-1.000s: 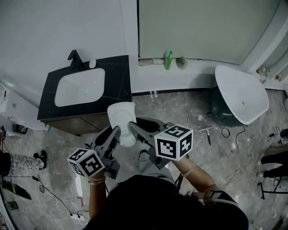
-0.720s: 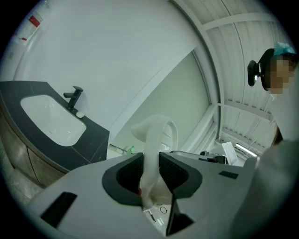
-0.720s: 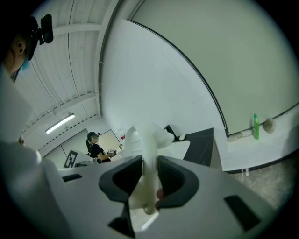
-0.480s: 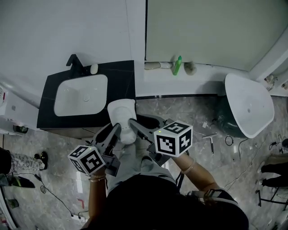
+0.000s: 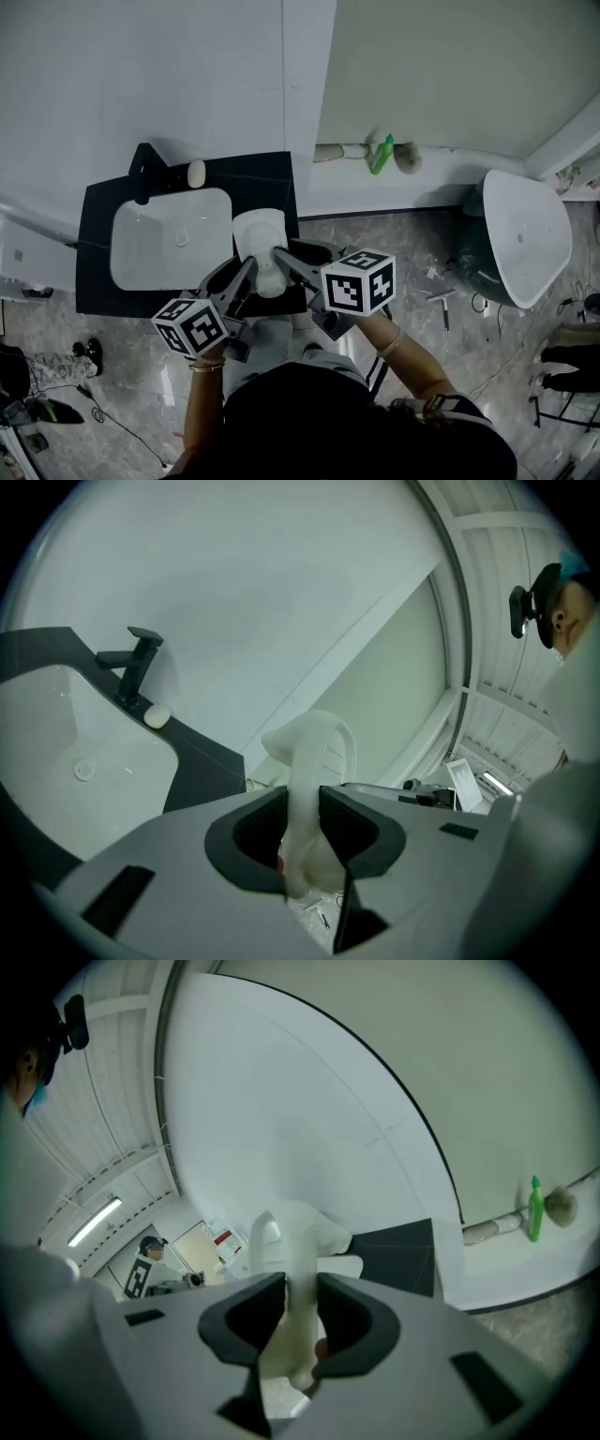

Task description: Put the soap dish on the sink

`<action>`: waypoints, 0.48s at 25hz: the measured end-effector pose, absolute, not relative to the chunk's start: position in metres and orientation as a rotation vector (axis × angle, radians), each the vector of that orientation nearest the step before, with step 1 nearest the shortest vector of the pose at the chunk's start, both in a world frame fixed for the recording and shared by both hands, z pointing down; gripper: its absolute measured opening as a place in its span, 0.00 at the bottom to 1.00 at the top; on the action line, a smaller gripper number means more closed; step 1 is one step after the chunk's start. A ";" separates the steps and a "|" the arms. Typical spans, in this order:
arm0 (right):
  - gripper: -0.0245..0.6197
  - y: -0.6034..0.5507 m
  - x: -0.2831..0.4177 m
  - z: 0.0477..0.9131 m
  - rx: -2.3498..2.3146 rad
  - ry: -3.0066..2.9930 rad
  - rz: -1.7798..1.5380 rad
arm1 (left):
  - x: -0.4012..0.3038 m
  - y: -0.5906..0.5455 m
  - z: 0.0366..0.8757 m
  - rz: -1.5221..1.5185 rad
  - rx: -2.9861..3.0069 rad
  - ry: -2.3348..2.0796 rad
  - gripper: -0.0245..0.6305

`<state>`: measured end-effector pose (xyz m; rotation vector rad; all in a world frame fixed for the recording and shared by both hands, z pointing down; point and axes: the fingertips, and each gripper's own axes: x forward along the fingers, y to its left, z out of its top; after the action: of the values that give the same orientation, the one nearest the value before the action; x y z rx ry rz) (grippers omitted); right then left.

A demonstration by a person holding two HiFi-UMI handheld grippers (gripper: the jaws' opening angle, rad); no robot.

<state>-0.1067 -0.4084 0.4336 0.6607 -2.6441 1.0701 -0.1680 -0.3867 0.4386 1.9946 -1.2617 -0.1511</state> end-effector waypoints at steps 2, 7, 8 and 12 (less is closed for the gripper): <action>0.20 -0.427 -0.115 0.442 0.659 -2.638 1.085 | -0.177 -0.406 0.446 -0.126 2.000 -1.261 0.21; 0.20 -0.477 -0.133 0.466 0.663 -2.623 1.101 | -0.195 -0.457 0.469 -0.078 1.997 -1.247 0.21; 0.20 -0.491 -0.136 0.472 0.666 -2.617 1.108 | -0.198 -0.471 0.475 -0.074 1.990 -1.244 0.21; 0.20 -0.533 -0.147 0.495 0.672 -2.597 1.120 | -0.209 -0.513 0.499 -0.098 1.943 -1.226 0.21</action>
<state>-0.1471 -0.5332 0.4949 0.6723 -2.5967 1.1196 -0.2093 -0.5126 0.4991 1.9429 -1.2255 -0.0979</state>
